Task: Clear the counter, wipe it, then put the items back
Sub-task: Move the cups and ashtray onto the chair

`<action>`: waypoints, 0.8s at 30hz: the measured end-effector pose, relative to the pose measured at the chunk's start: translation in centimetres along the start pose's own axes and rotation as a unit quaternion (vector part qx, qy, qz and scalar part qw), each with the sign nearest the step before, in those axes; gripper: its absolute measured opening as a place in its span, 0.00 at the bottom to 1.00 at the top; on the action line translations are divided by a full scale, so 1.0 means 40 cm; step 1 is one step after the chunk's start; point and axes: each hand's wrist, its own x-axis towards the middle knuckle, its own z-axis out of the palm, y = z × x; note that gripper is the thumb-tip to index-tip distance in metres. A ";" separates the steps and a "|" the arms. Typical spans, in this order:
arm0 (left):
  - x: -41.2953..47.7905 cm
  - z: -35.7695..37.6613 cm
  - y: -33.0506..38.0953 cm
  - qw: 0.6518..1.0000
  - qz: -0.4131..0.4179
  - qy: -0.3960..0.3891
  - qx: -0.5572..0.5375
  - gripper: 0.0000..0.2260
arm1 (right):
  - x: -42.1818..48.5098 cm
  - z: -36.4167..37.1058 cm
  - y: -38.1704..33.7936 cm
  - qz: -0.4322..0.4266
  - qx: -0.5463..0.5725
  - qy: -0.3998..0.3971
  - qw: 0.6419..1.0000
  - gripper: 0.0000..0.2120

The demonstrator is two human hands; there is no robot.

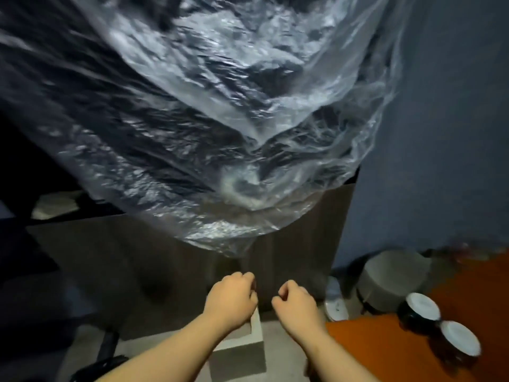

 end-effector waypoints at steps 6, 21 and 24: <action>-0.311 -0.131 -0.349 0.990 -0.132 0.053 0.012 0.08 | -0.182 0.233 -0.294 -0.139 -0.079 -0.085 0.983 0.03; -0.772 -0.324 -0.956 0.919 -0.364 0.153 -0.025 0.11 | -0.401 0.728 -0.887 -0.376 -0.187 -0.223 0.879 0.09; -0.866 -0.383 -1.137 0.901 -0.399 0.168 -0.013 0.11 | -0.444 0.900 -1.066 -0.408 -0.179 -0.252 0.859 0.09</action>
